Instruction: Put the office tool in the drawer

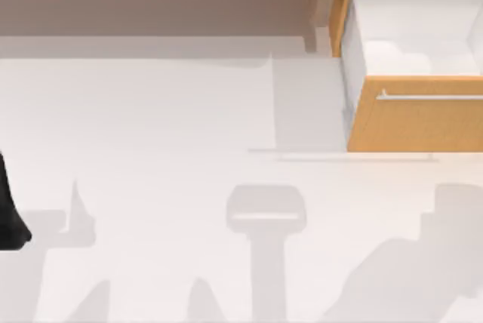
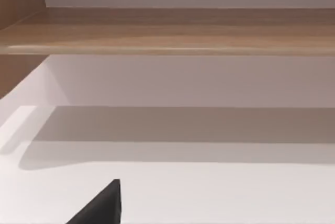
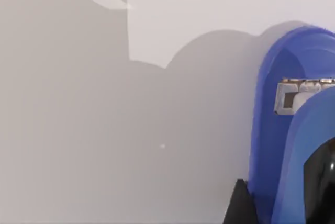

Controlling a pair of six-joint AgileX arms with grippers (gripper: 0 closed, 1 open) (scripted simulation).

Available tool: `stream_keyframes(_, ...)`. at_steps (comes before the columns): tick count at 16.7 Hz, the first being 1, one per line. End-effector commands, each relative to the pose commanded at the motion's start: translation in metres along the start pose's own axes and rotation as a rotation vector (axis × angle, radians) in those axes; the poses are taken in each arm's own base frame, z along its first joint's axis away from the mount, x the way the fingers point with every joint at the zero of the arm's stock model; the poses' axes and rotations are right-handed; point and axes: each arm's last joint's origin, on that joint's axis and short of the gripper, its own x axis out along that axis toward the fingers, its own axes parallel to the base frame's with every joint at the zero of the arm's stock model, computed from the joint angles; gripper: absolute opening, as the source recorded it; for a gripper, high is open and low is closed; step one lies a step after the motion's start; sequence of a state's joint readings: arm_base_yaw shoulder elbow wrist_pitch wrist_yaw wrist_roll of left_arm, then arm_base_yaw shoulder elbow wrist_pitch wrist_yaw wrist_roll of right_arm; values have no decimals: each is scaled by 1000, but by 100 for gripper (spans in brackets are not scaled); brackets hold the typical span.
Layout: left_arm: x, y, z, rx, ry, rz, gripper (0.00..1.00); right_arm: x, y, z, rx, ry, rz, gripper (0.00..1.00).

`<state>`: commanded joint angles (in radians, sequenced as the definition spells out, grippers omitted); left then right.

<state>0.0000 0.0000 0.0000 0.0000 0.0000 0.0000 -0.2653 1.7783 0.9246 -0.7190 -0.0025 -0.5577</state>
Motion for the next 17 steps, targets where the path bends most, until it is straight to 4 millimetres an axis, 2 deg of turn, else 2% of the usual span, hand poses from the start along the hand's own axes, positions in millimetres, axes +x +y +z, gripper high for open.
stream_keyframes(6,0,0,0,0,0,0,100,-2,0,1,-1,-4,-4,0)
stream_keyframes(12,0,0,0,0,0,0,100,-29,0,0,0,1,-1,0)
stream_keyframes(17,0,0,0,0,0,0,100,-29,0,0,0,2,0,0)
